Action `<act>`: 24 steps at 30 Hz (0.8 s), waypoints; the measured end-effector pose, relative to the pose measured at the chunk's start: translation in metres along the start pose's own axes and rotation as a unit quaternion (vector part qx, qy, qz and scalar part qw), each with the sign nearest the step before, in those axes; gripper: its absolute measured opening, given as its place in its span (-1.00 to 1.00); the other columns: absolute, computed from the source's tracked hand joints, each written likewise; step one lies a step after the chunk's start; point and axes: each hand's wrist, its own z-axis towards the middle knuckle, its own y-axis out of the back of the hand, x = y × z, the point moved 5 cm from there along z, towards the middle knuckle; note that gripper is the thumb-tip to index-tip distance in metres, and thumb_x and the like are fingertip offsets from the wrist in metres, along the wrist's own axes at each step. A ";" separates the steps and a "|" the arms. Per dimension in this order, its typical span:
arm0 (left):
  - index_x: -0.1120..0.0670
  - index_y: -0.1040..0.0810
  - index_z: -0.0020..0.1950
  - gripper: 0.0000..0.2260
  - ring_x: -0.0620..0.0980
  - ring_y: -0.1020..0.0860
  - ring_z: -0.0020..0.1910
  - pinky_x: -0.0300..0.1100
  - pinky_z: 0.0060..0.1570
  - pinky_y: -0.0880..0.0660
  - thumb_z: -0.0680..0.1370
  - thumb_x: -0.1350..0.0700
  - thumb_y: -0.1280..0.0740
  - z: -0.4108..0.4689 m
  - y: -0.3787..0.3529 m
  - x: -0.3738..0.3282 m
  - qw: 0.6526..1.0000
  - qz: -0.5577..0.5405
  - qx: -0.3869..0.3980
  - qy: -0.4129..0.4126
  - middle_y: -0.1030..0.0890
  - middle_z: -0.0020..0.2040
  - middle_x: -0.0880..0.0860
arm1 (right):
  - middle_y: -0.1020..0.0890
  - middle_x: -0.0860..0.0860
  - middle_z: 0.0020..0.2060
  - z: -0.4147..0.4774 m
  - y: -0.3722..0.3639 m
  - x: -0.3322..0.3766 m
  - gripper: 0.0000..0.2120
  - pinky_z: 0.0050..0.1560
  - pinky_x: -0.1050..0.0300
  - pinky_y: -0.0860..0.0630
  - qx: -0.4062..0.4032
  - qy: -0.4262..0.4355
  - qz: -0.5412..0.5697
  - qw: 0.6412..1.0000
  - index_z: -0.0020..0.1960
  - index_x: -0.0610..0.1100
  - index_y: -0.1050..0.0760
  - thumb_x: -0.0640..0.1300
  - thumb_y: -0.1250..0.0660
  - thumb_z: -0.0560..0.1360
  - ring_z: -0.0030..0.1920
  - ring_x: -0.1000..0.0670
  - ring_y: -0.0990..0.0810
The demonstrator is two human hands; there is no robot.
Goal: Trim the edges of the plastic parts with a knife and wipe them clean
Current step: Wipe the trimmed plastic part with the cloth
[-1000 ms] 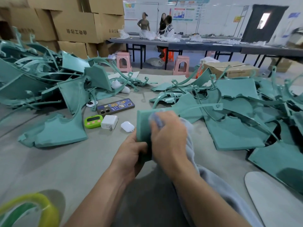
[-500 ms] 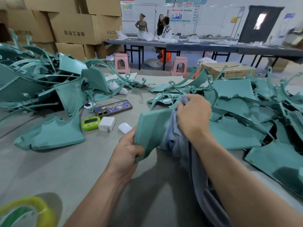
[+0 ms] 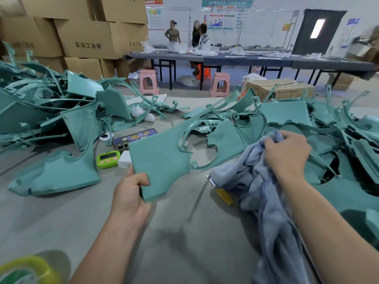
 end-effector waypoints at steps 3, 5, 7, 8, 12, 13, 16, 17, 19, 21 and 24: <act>0.16 -0.59 0.26 -0.73 0.05 -0.72 -0.21 -0.14 -0.37 -0.64 0.62 0.27 -0.20 0.000 0.004 0.013 0.996 0.005 -0.058 0.065 -0.74 -0.02 0.12 | -0.64 0.01 -0.44 -0.025 -0.008 0.012 -0.81 -0.33 0.14 -0.53 0.120 -0.102 0.223 0.962 -0.37 -0.10 -0.63 -0.16 -0.54 0.40 -0.38 -0.01 -0.57; 0.13 -0.62 0.20 -0.80 0.02 -0.72 -0.25 -0.17 -0.40 -0.62 0.65 0.17 -0.26 -0.003 -0.001 0.027 0.994 0.064 -0.037 0.086 -0.75 -0.07 0.09 | -0.71 -0.03 -0.36 -0.048 -0.018 0.029 -0.83 -0.35 0.13 -0.59 0.212 -0.140 0.317 0.914 -0.30 -0.08 -0.69 -0.19 -0.53 0.46 -0.37 0.00 -0.64; -0.01 -0.62 0.24 -0.78 -0.02 -0.72 -0.14 -0.14 -0.27 -0.64 0.65 0.15 -0.27 -0.005 -0.006 0.037 0.986 0.158 -0.004 0.056 -0.74 0.01 0.00 | -0.73 -0.02 -0.33 -0.072 -0.028 0.045 -0.87 -0.36 0.19 -0.59 0.261 -0.156 0.348 0.887 -0.22 -0.14 -0.68 -0.21 -0.48 0.52 -0.38 0.04 -0.66; -0.11 -0.59 0.28 -0.75 -0.04 -0.71 -0.04 -0.08 -0.11 -0.65 0.66 0.13 -0.27 -0.004 -0.006 0.037 0.974 0.226 0.003 0.021 -0.72 0.08 -0.07 | -0.72 0.00 -0.35 -0.083 -0.033 0.051 -0.88 -0.37 0.24 -0.58 0.272 -0.166 0.369 0.873 -0.18 -0.16 -0.67 -0.23 -0.45 0.54 -0.39 0.08 -0.64; -0.18 -0.42 0.49 -0.57 -0.08 -0.54 0.34 0.06 0.42 -0.40 0.62 0.04 -0.30 -0.002 -0.010 0.032 0.915 0.391 0.055 -0.089 -0.58 0.33 -0.18 | -0.69 0.06 -0.41 -0.117 -0.053 0.068 -0.83 -0.37 0.32 -0.56 0.300 -0.183 0.414 0.840 -0.17 -0.16 -0.63 -0.29 -0.38 0.58 -0.43 0.15 -0.62; -0.14 -0.49 0.45 -0.61 -0.01 -0.55 0.35 0.07 0.41 -0.42 0.62 0.05 -0.30 -0.003 -0.013 0.032 0.926 0.360 0.074 -0.086 -0.60 0.34 -0.11 | -0.69 0.06 -0.40 -0.125 -0.058 0.073 -0.83 -0.36 0.31 -0.56 0.309 -0.179 0.414 0.837 -0.18 -0.15 -0.63 -0.30 -0.38 0.58 -0.42 0.15 -0.63; -0.06 -0.74 0.12 -0.75 0.00 -0.70 0.09 -0.17 0.02 -0.63 0.49 -0.04 -0.39 -0.004 -0.019 0.029 0.974 0.198 0.084 -0.072 -0.74 0.07 0.01 | -0.74 -0.04 -0.24 -0.146 -0.071 0.082 -0.85 -0.14 0.15 -0.65 0.325 -0.159 0.400 0.842 -0.17 -0.13 -0.66 -0.31 -0.43 0.54 -0.24 0.03 -0.68; -0.04 -0.76 0.05 -0.76 -0.02 -0.71 0.02 -0.22 -0.08 -0.63 0.47 -0.06 -0.40 -0.005 -0.020 0.028 0.985 0.140 0.081 -0.056 -0.74 0.03 0.03 | -0.76 -0.04 -0.19 -0.150 -0.075 0.084 -0.86 -0.07 0.08 -0.65 0.320 -0.139 0.389 0.852 -0.16 -0.11 -0.67 -0.31 -0.44 0.52 -0.18 0.01 -0.69; 0.00 -0.76 0.05 -0.67 0.02 -0.72 0.01 -0.18 -0.13 -0.64 0.61 -0.14 -0.27 -0.009 -0.021 0.030 0.994 0.054 0.090 0.013 -0.74 0.05 0.10 | -0.75 0.11 -0.19 -0.154 -0.077 0.087 -0.85 -0.08 0.13 -0.59 0.298 -0.055 0.344 0.889 -0.14 0.00 -0.66 -0.24 -0.43 0.51 -0.16 0.11 -0.68; -0.02 -0.78 -0.06 -0.51 0.02 -0.73 -0.18 -0.20 -0.29 -0.62 0.67 -0.22 -0.12 -0.008 -0.016 0.032 0.996 0.017 0.066 0.052 -0.74 -0.11 0.11 | -0.68 0.23 -0.12 -0.159 -0.073 0.095 -0.89 -0.07 0.16 -0.49 0.272 0.093 0.221 0.932 -0.01 0.11 -0.62 -0.06 -0.39 0.49 -0.08 0.17 -0.61; -0.06 -0.78 -0.05 -0.63 0.04 -0.72 -0.19 -0.19 -0.28 -0.64 0.58 -0.16 -0.21 -0.005 -0.009 0.032 0.995 0.013 0.043 0.084 -0.74 -0.07 0.12 | -0.42 0.12 0.40 -0.178 -0.081 0.097 -0.57 0.37 0.04 -0.35 0.314 0.233 0.052 0.919 0.36 0.11 -0.43 0.12 -0.31 0.51 0.39 0.02 -0.35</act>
